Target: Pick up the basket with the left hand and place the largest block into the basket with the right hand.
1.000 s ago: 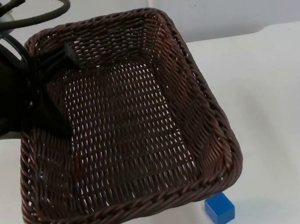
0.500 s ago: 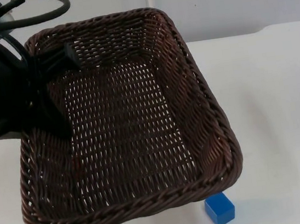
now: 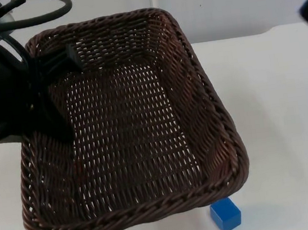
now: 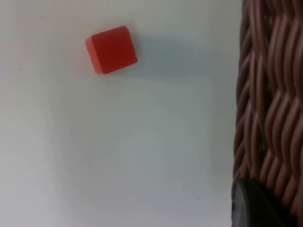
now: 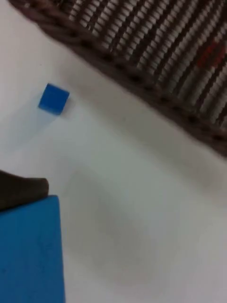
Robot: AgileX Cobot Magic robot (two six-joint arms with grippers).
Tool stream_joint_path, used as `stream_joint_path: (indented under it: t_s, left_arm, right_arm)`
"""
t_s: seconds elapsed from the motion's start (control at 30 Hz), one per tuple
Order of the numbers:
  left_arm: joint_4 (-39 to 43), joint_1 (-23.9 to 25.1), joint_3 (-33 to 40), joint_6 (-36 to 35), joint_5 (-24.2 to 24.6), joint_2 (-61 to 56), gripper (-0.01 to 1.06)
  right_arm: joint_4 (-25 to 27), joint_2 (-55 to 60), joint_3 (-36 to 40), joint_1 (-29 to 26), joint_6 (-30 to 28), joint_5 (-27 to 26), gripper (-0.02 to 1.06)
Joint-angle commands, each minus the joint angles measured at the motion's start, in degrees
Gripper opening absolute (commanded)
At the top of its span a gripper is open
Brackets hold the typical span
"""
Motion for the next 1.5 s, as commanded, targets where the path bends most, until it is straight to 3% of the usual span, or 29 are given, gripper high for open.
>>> stream_joint_path:
  t_s: [0.0,0.13,0.27,0.67,0.77,1.03,1.13,1.3,1.33,1.4,1.47]
  left_arm:
    - [-1.9,-0.3,-0.1,0.0,-0.8,-0.8,0.00]
    - [-1.9,-0.3,-0.1,0.0,-0.8,-0.8,0.00]
    - [-2.0,-0.3,-0.1,0.0,-0.8,-0.8,0.00]
    - [-2.1,-0.3,-0.1,0.0,-0.8,-0.8,0.00]
    - [-2.1,-0.3,-0.1,0.0,-0.8,-0.8,0.00]
    - [-2.1,-0.3,-0.1,0.0,-0.8,-0.8,0.00]
    - [-2.1,-0.3,-0.1,0.0,-0.8,-0.8,0.00]
    - [-2.1,-0.3,-0.1,0.0,-0.8,-0.8,0.00]
    - [-2.1,-0.3,-0.1,0.0,-0.8,-0.8,0.00]
    - [-2.1,-0.3,-0.1,0.0,-0.8,-0.8,0.00]
    - [-2.1,-0.3,-0.1,0.0,-0.8,-0.8,0.00]
  right_arm:
    - [-0.5,1.2,0.0,3.1,-0.5,-3.5,0.00]
    - [-0.8,4.8,-2.6,7.1,-0.2,-5.2,0.00]
    - [-0.8,11.7,-10.5,10.5,2.7,-5.2,0.00]
    - [-0.6,29.3,-31.6,14.9,3.3,-3.0,0.00]
    - [2.3,33.8,-36.4,15.0,3.3,-2.5,0.00]
    - [4.1,37.6,-38.8,15.0,3.3,-2.3,0.01]
    - [3.8,37.8,-38.8,14.9,3.3,-1.8,0.08]
    - [3.7,37.9,-38.8,14.9,3.3,0.0,0.46]
    - [3.7,37.9,-38.8,14.9,3.3,0.0,0.46]
    - [3.7,37.9,-38.8,14.9,3.3,0.0,0.61]
    - [3.7,37.9,-38.8,14.9,3.3,0.0,0.64]
